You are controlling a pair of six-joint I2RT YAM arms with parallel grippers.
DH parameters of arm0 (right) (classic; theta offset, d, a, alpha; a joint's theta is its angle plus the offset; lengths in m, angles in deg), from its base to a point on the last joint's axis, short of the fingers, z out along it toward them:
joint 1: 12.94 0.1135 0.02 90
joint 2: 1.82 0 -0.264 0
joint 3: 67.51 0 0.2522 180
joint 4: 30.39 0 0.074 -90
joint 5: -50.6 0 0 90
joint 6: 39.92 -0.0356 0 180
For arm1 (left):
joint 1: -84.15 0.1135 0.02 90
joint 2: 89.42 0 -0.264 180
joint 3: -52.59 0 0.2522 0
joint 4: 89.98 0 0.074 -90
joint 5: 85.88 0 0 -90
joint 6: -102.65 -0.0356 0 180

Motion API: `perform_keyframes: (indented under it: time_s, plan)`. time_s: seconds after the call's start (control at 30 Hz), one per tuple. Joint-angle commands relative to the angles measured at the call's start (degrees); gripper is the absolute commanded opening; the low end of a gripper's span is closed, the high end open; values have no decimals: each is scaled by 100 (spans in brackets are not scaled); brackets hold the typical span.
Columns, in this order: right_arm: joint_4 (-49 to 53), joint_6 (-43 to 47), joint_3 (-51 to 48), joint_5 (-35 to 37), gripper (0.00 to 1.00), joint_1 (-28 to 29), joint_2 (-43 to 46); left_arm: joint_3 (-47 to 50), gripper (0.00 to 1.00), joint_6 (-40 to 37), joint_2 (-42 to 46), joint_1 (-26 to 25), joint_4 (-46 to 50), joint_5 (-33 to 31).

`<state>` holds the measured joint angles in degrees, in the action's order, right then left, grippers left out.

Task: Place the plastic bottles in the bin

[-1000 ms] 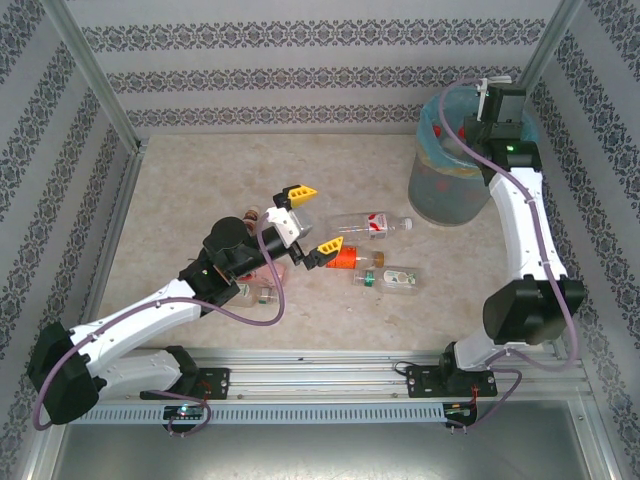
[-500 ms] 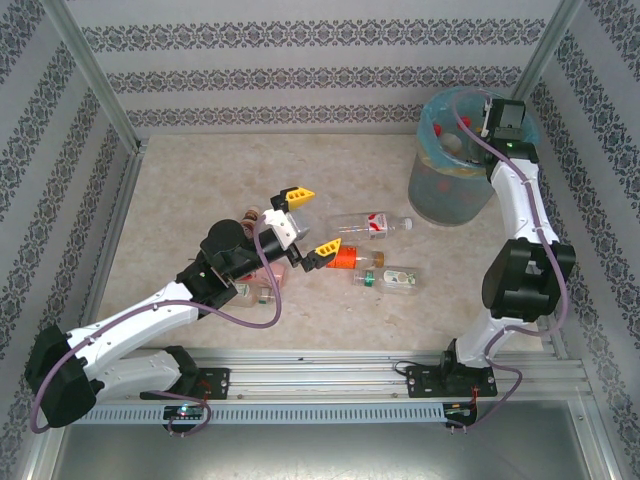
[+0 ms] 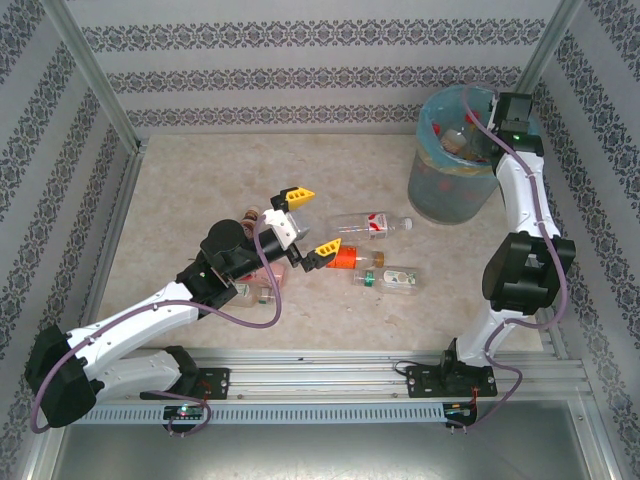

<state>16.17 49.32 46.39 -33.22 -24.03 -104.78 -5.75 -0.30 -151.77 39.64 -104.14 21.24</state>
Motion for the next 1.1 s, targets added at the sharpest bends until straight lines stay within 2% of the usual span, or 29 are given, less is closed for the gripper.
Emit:
perform_keyframes:
  time_s: [0.0,0.17,0.43,0.6,0.7,0.93,1.0,1.07]
  plan:
    - [250,-405,301,-417,43,39,285,-26,99,149,67,48,-183,35]
    - [292,-674,680,-697,52,55,609,-39,99,241,4,48,-290,85]
    - [324,-883,651,-953,53,208,1273,-96,98,210,87,48,0,-115]
    - [253,-824,311,-963,51,687,1980,-492,96,-58,67,88,1282,-710]
    - [-115,-714,-288,-970,51,1153,2608,-819,95,-81,-59,263,2286,-1027]
    - [-774,-352,-1629,-877,50,2274,3708,-1413,86,-810,-314,948,4908,-482]
    - [-791,-282,-1857,-792,50,2517,3865,-1501,84,-970,-423,1041,5255,-229]
    - [-843,-249,-2111,-737,50,2705,4020,-1536,84,-1220,-566,1038,5431,297]
